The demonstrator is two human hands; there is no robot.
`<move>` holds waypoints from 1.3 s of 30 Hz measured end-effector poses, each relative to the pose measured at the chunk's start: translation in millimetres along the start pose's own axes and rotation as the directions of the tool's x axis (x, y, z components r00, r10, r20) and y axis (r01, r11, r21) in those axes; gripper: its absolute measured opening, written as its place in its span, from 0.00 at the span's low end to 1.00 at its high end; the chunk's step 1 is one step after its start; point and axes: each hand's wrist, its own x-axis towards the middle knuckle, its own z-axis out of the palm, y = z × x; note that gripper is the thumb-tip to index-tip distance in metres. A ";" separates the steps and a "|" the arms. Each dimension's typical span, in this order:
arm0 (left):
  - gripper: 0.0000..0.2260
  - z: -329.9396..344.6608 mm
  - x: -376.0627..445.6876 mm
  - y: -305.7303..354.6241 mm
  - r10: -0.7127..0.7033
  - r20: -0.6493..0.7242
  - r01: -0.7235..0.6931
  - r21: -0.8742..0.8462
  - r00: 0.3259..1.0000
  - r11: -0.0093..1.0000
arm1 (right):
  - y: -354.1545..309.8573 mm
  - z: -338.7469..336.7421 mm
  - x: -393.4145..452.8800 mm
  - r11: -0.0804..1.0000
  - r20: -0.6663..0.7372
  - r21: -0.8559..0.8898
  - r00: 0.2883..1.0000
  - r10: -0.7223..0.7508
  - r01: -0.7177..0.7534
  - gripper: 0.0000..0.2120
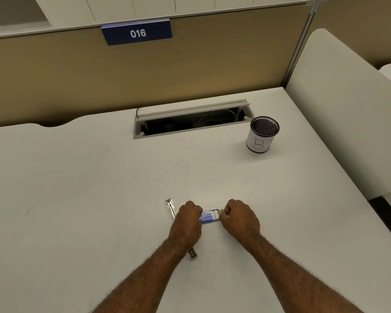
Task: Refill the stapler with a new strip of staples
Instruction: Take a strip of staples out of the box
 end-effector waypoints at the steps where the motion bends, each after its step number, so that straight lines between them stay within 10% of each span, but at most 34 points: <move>1: 0.12 0.3 -0.1 -0.5 -0.001 -0.003 0.001 0.000 1.000 1.000 | 0.7 -0.2 -1.0 1.000 -0.005 0.008 1.000 -0.006 0.006 0.07; 9: 0.15 3.3 2.3 -2.1 -0.026 0.009 0.026 -0.003 1.000 1.000 | 1.5 1.5 -4.0 0.942 -0.032 0.032 0.943 -0.332 0.333 0.06; 39: 0.13 12.3 6.8 -9.0 -0.006 -0.014 0.007 0.025 1.000 1.000 | -12.4 -16.8 6.9 0.962 0.214 -0.015 0.940 -0.265 0.274 0.10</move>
